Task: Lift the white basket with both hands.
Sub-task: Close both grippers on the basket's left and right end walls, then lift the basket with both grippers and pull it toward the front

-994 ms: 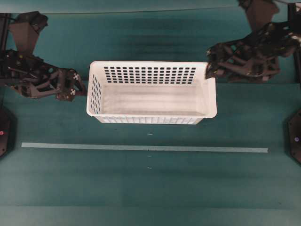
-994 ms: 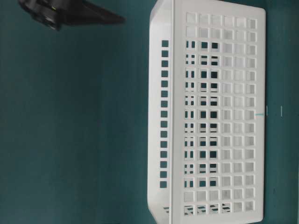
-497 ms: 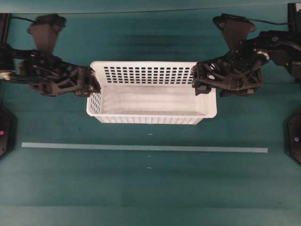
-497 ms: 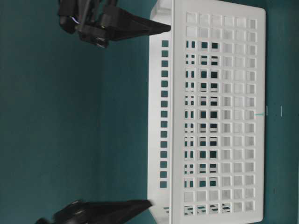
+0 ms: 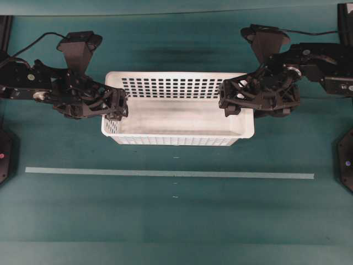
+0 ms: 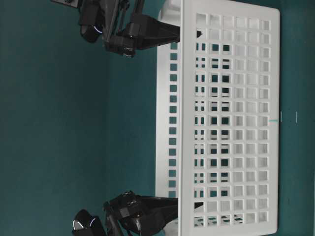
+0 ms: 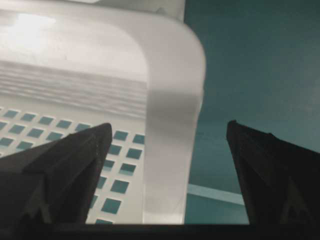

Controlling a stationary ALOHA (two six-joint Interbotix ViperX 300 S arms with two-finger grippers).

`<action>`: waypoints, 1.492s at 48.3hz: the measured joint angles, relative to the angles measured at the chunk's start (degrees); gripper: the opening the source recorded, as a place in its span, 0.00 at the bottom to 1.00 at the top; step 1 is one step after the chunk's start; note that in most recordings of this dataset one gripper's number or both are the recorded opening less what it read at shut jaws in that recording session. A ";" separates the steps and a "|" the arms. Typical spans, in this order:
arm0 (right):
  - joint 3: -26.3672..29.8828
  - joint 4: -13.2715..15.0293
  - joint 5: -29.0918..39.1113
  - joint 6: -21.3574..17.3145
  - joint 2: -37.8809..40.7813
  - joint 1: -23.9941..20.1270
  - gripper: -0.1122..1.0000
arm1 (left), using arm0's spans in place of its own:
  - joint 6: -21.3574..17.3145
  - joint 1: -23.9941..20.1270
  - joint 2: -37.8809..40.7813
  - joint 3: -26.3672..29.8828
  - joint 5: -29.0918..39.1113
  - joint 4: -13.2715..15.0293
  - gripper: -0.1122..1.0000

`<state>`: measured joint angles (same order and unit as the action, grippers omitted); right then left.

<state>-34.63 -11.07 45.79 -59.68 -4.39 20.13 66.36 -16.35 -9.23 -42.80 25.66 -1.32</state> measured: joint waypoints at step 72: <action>-0.26 0.09 -3.78 -0.26 1.85 -0.35 0.28 | 0.44 0.00 -1.41 -0.09 0.79 0.00 0.21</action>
<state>-34.89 -10.99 42.01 -59.94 -2.55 19.78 66.80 -16.35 -10.63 -42.89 26.46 -1.32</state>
